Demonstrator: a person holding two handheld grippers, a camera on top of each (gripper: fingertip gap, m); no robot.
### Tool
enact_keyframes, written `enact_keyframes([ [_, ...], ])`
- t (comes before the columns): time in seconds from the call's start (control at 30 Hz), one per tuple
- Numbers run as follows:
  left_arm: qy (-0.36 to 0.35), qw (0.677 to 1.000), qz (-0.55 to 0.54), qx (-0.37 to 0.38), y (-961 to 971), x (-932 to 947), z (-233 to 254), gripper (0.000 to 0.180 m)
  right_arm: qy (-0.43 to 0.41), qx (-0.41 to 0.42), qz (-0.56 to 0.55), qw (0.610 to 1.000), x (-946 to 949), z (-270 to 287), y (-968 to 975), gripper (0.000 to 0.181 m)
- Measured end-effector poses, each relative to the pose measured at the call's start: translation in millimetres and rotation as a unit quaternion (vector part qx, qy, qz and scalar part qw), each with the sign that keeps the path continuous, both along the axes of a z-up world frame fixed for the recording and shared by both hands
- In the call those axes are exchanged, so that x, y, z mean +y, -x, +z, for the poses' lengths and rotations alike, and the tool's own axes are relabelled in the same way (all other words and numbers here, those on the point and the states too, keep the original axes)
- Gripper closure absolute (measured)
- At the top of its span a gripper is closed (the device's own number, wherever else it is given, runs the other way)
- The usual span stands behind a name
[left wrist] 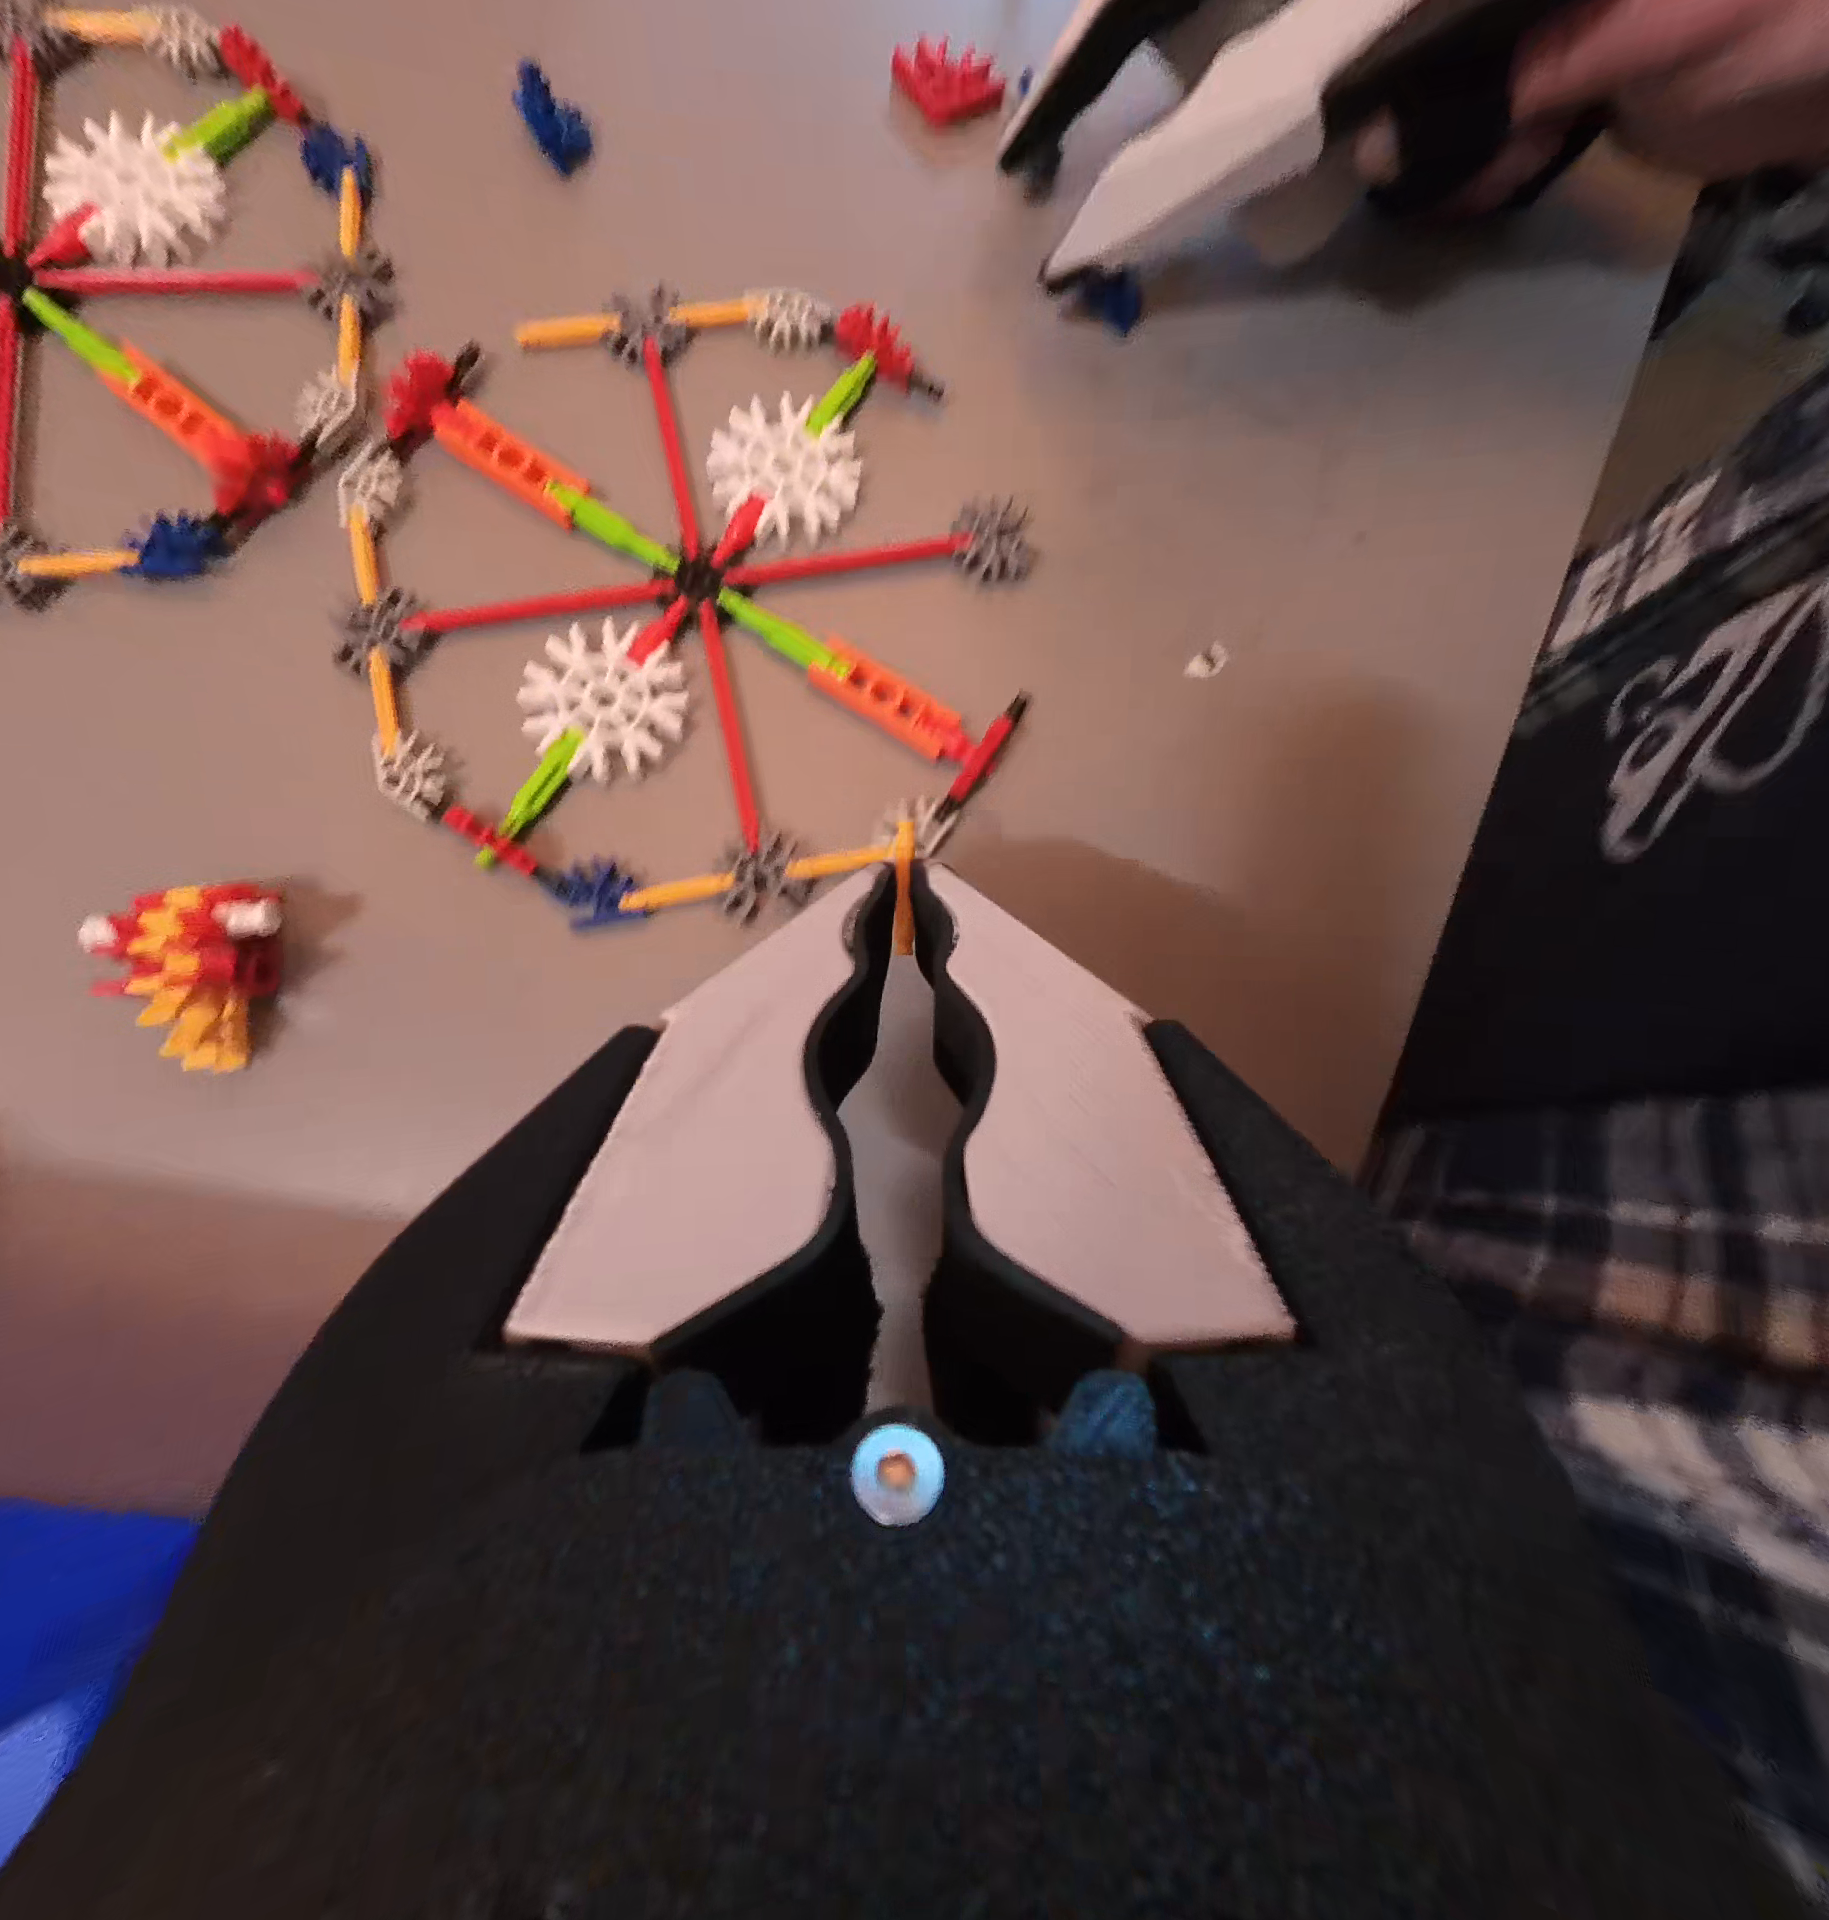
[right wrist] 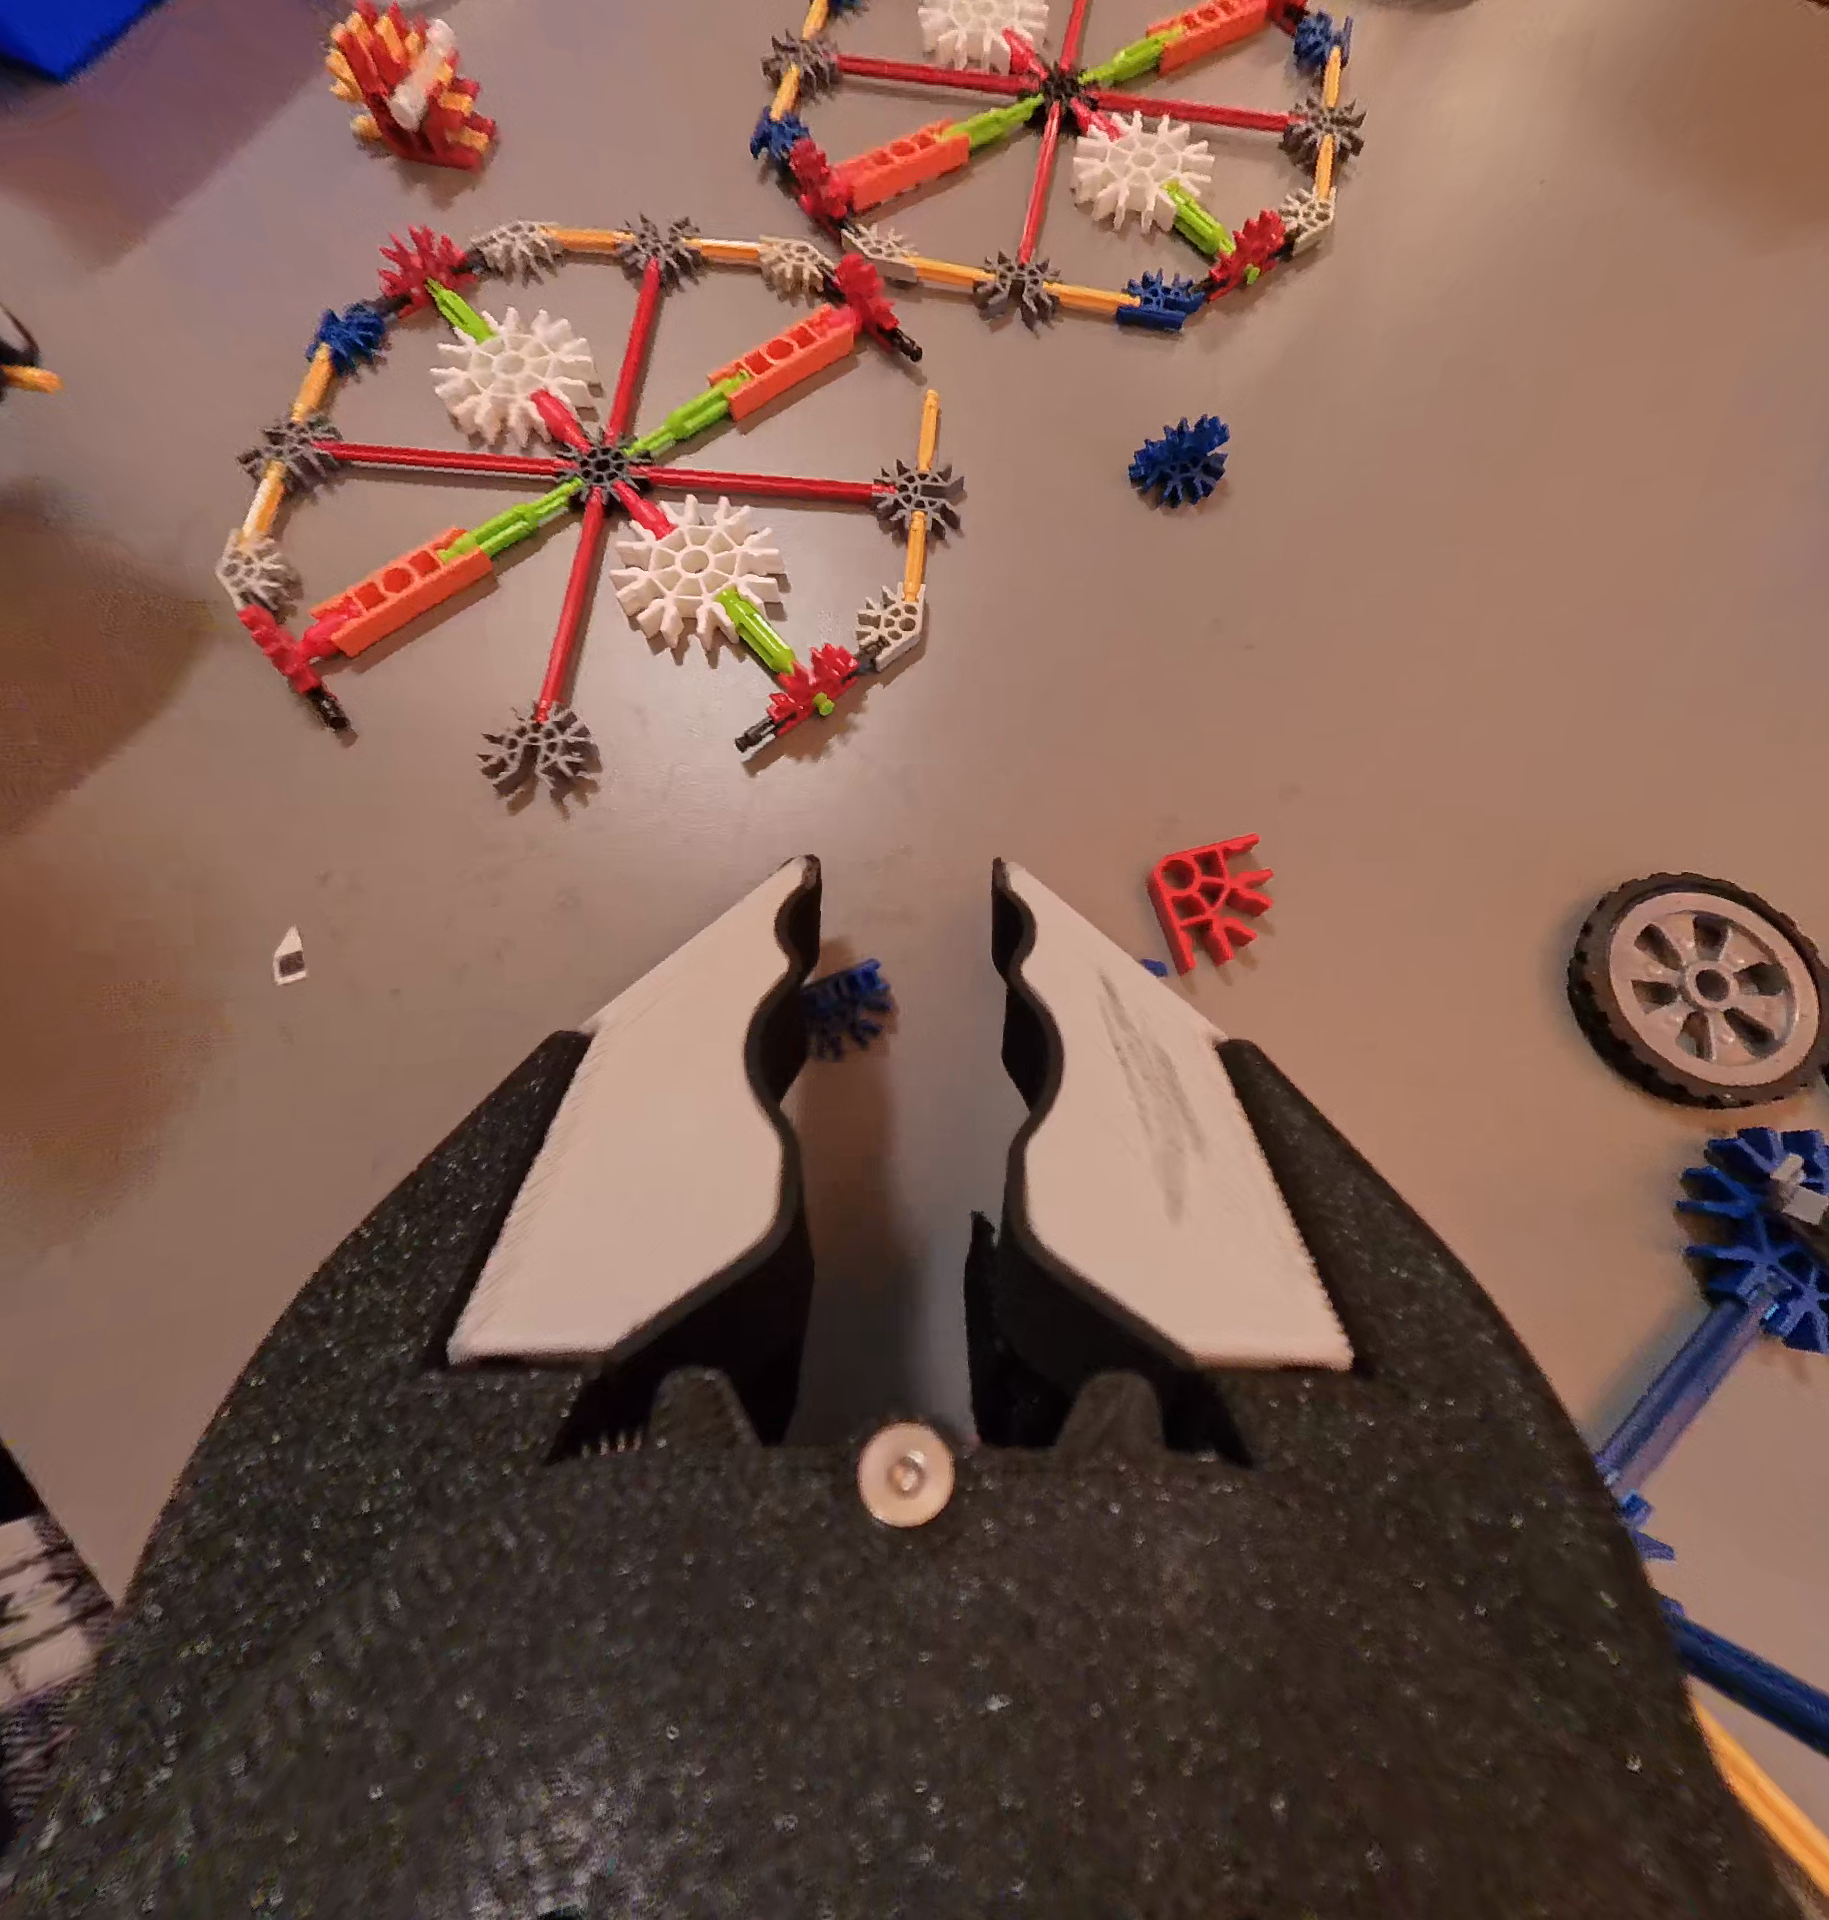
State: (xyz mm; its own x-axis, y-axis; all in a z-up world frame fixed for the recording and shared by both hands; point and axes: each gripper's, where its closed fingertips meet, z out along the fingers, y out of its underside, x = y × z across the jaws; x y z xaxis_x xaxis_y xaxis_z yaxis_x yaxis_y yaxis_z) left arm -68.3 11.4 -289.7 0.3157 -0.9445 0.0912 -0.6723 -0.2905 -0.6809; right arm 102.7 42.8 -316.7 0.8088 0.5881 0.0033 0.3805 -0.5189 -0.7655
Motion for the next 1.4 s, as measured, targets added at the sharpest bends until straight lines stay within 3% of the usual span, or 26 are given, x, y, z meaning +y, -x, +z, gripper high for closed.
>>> enact_keyframes([
  [0.13, 0.015, 0.999, 0.010, -0.030, -37, -3, 4, 0.179, -0.016, -0.009, 0.015, 1.000, -6, 6, 8, 0.150],
  [0.5, 0.034, 0.999, 0.028, -0.011, -78, -12, -16, 0.179, -0.034, -0.014, 0.097, 0.995, -20, 14, 50, 0.150],
  [1.4, 0.010, 0.996, 0.084, 0.002, -57, -31, -20, 0.179, -0.004, -0.022, 0.176, 0.984, -35, -5, 65, 0.150],
])
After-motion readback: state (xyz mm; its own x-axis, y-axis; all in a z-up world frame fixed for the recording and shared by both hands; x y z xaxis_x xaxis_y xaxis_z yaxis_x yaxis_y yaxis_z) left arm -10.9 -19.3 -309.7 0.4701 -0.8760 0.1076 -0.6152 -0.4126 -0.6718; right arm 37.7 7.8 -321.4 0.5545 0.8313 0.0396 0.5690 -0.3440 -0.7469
